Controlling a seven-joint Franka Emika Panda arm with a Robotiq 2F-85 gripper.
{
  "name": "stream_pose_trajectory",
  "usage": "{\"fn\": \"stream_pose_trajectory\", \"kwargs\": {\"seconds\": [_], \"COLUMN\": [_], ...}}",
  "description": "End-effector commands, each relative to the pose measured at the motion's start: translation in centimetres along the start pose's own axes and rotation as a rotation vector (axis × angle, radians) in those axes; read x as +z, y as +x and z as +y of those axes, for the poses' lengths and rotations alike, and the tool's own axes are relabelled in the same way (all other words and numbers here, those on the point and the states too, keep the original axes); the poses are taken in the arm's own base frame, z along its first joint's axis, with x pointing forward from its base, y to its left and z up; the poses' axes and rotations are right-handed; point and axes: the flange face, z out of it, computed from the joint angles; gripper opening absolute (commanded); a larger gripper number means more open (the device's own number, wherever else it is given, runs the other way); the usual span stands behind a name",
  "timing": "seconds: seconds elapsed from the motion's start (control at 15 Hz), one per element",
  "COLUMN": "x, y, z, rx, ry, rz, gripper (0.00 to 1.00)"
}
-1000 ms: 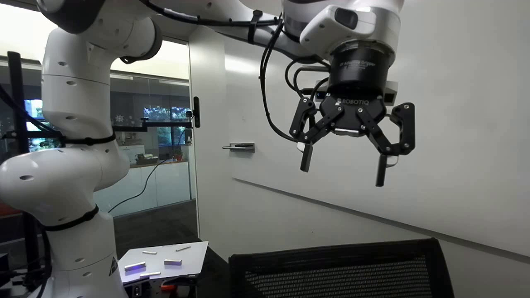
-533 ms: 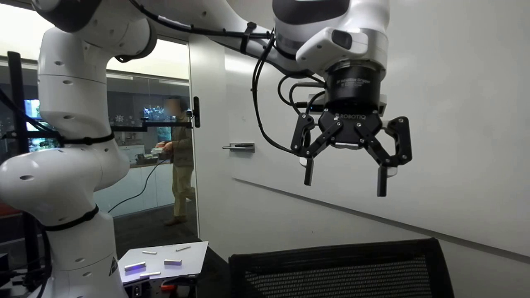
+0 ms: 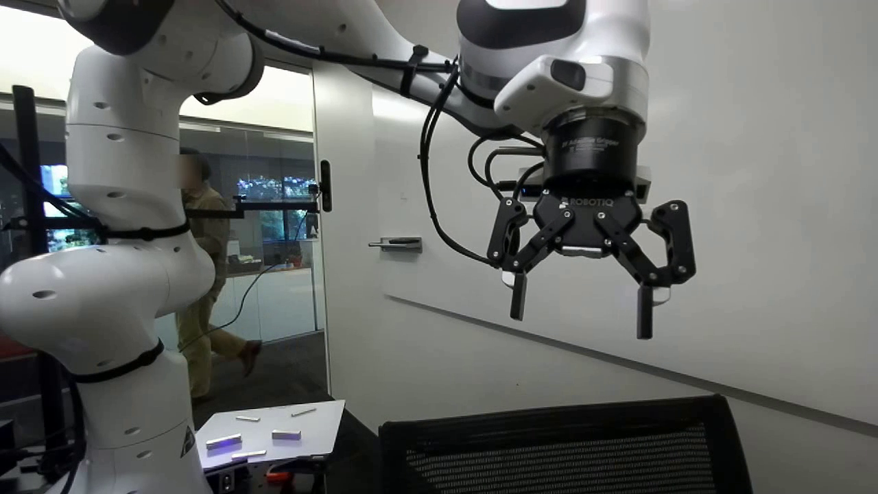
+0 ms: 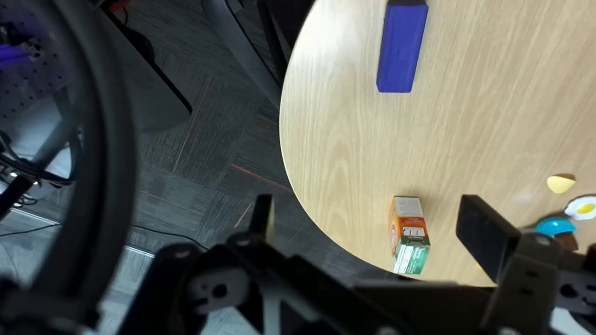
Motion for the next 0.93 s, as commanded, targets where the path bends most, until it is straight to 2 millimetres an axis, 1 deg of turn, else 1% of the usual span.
{"fn": "stream_pose_trajectory", "kwargs": {"seconds": [0.0, 0.2, 0.4, 0.67, 0.87], "x": [2.0, 4.7, 7.6, 11.0, 13.1], "y": [-0.1, 0.7, 1.6, 2.7, 2.7], "z": [-1.6, -3.8, -5.3, -6.6, -7.2], "rx": [0.082, 0.114, 0.152, 0.174, 0.18], "ry": [0.04, 0.037, -0.028, -0.126, -0.191], "rz": [0.036, 0.006, -0.003, -0.013, -0.001], "gripper": [1.0, 1.0, 1.0, 1.0, 1.0]}}
